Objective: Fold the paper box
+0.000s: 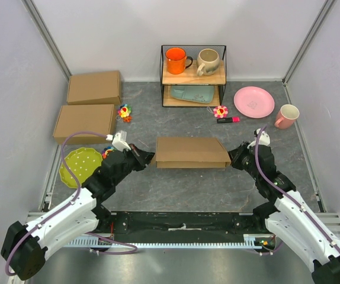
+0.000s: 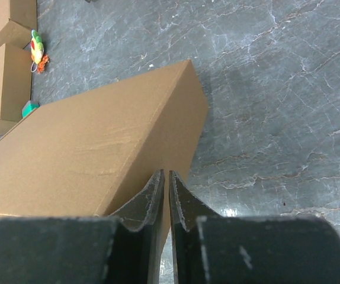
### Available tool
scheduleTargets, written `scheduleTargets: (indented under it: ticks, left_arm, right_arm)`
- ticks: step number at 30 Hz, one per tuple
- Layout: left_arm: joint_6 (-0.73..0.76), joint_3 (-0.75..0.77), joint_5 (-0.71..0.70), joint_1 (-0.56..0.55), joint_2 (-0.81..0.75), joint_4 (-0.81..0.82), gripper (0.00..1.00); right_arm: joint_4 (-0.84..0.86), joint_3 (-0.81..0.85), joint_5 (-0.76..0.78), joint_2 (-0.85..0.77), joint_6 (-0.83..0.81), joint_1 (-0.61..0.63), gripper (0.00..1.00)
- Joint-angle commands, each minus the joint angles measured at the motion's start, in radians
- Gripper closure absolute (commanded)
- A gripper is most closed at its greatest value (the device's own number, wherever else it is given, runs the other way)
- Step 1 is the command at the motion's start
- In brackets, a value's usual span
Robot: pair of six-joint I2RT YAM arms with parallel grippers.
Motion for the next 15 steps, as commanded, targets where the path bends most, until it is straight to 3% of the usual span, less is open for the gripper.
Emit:
scheduleTargets:
  ticks: [1,9,15]
  left_arm:
    - [-0.011,0.068,0.080,-0.021,-0.022,0.010,0.98]
    - [-0.028,0.114,0.122,-0.021,-0.023,-0.061,0.98]
    - [-0.045,0.131,0.139,-0.021,-0.019,-0.073,0.98]
  right_arm:
    - [0.054,0.048,-0.082,0.001,0.048,0.023,0.84]
    - [-0.001,0.095,-0.087,-0.017,0.059,0.023,0.70]
    - [-0.015,0.123,-0.094,-0.008,0.066,0.023,0.69]
